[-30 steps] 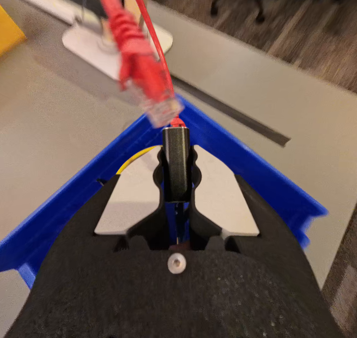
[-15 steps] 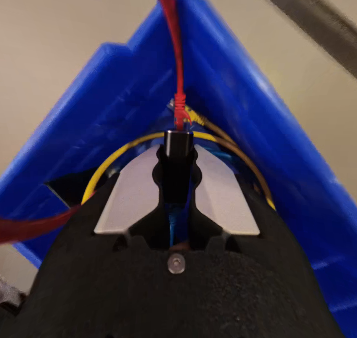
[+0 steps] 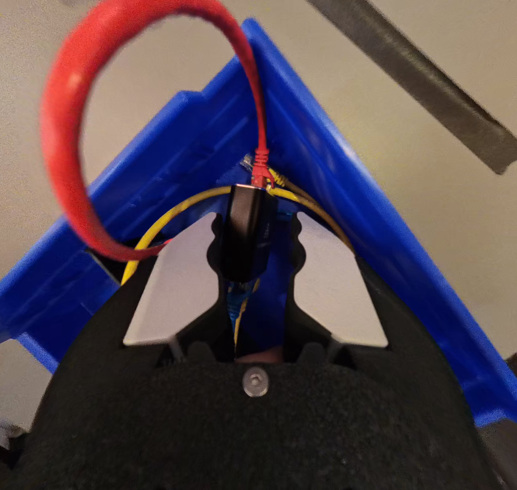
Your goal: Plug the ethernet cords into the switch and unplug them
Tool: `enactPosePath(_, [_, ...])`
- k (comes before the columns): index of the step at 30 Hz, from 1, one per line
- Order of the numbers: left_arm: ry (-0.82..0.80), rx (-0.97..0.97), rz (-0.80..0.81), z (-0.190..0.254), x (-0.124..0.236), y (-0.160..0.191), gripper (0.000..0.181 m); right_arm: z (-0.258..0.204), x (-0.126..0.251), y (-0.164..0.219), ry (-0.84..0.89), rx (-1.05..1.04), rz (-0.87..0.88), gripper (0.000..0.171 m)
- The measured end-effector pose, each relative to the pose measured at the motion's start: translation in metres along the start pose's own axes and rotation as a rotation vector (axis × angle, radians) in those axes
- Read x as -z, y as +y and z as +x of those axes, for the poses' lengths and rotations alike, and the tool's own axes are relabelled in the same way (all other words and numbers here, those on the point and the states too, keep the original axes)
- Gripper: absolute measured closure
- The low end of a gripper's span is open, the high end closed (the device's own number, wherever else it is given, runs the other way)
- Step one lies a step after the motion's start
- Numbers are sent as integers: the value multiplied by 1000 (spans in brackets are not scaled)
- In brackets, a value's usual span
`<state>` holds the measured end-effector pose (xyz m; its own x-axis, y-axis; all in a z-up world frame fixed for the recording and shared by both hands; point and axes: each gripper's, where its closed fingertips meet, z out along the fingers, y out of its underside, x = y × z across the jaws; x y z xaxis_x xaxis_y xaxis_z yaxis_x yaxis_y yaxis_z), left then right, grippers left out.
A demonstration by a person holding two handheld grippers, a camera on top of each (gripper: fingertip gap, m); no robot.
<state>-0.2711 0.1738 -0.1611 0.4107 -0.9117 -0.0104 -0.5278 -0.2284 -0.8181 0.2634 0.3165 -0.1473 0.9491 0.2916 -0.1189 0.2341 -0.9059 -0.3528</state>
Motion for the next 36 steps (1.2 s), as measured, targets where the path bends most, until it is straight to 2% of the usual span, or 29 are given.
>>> enactPosePath(1, [-4,-2,2,-1,0,0,156,0,8,-2,-2,-7,27,124])
enactPosePath(5, [-73,-14,30,-15,4,-3,156,3,53,-15,26,-41,190,125])
enactPosePath(9, [-232,40,131,-46,22,-18,155,-21,135,-34,84,-155,605,131])
enactPosePath(11, [-288,78,190,-60,34,-25,156,-49,168,-20,154,-196,773,133])
enactPosePath(13, [-336,114,233,-74,45,-29,156,-83,182,8,234,-230,882,132])
enactPosePath(15, [-373,143,261,-87,52,-29,156,-113,177,41,292,-327,957,133])
enactPosePath(20, [-432,214,264,-117,58,-21,156,-170,126,118,394,-565,1098,143])
enactPosePath(23, [-477,287,208,-133,61,-2,156,-202,91,154,494,-514,1027,149])
enactPosePath(25, [-509,308,178,-141,66,7,156,-213,87,154,468,-470,961,141])
enactPosePath(27, [-530,297,182,-149,69,8,156,-210,81,161,492,-486,940,141])
enactPosePath(30, [-529,307,166,-159,67,10,155,-206,63,166,424,-536,881,136])
enactPosePath(33, [-547,282,154,-166,68,10,156,-191,62,174,536,-502,841,136])
enactPosePath(36, [-555,238,131,-171,68,14,156,-183,66,177,576,-483,830,136])
